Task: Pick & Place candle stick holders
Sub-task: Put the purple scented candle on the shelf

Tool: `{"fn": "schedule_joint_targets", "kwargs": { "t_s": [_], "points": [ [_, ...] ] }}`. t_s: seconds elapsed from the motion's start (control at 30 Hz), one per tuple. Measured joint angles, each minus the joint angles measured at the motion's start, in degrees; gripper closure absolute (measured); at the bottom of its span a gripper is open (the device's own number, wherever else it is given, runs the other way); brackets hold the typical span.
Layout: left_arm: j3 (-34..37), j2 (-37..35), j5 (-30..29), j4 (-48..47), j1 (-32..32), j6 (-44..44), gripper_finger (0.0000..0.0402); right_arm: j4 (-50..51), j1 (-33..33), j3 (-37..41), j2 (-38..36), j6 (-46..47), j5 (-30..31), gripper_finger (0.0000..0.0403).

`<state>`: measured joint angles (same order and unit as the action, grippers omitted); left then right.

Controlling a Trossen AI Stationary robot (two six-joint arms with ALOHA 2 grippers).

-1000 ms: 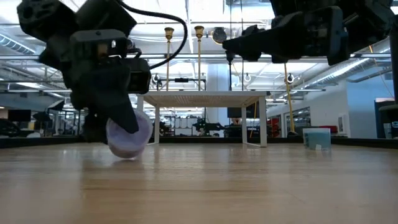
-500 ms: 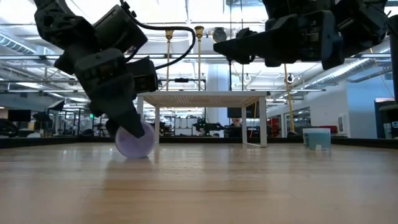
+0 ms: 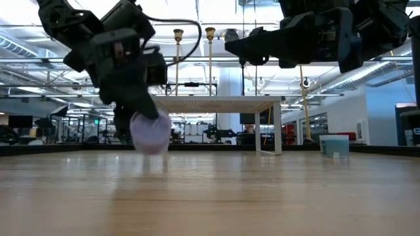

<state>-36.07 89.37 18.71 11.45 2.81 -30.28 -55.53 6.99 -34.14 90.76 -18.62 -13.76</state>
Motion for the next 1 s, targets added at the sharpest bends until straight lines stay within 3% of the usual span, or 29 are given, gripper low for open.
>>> {"fn": "schedule_joint_targets", "kwargs": {
  "t_s": [0.13,0.37,0.53,0.63,0.77,1.0],
  "points": [
    [0.00,-1.15,0.21,2.42,0.04,-0.59,0.0198,0.73,-0.01,-1.59,2.22,-1.09,0.05,0.0125],
    [0.00,-1.21,0.78,4.35,-0.43,-6.70,0.0152,1.01,-0.17,-6.85,10.68,-3.72,0.26,0.0125],
    [-0.02,-1.23,1.15,10.11,-0.68,-11.67,0.0167,1.46,-0.58,-10.25,13.55,-5.08,4.24,0.0126],
    [-0.03,-1.22,3.20,8.78,-0.70,-8.29,0.0187,2.87,-0.70,-10.51,13.55,-5.21,4.34,0.0125],
    [-0.02,-1.21,5.78,7.04,-0.67,-0.35,0.0209,4.21,-0.06,-10.59,13.55,-5.03,-3.01,0.0124],
    [-0.02,-1.76,6.00,7.78,1.01,8.27,0.0228,4.64,0.27,-10.75,13.55,-3.53,6.38,0.0124]
  ]
}}
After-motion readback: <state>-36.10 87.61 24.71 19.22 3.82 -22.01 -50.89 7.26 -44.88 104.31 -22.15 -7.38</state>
